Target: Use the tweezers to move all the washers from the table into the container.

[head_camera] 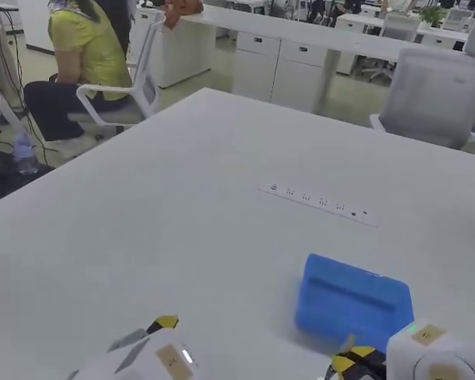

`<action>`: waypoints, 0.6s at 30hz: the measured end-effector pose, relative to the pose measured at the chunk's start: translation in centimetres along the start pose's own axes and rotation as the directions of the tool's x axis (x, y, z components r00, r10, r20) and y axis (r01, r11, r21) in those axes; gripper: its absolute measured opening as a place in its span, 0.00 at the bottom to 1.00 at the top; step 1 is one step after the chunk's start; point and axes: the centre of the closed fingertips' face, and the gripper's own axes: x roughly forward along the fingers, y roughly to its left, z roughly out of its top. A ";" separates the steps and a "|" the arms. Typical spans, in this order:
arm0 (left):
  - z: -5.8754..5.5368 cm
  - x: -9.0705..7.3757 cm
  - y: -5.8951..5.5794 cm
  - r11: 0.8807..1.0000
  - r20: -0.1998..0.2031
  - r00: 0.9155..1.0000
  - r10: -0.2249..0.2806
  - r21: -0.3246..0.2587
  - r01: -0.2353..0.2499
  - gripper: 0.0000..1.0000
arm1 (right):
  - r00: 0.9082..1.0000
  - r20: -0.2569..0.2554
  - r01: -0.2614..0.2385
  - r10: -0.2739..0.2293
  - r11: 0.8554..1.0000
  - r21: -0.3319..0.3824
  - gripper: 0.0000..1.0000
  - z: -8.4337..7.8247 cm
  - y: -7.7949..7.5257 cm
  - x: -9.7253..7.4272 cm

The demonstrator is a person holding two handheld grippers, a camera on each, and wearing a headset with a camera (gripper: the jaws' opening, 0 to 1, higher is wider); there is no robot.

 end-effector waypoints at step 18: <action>0.2 -0.1 0.0 1.000 0.010 1.000 0.003 -0.003 -0.003 0.93 | 0.997 0.067 0.024 -0.028 0.998 0.062 0.01 3.5 -2.2 -1.9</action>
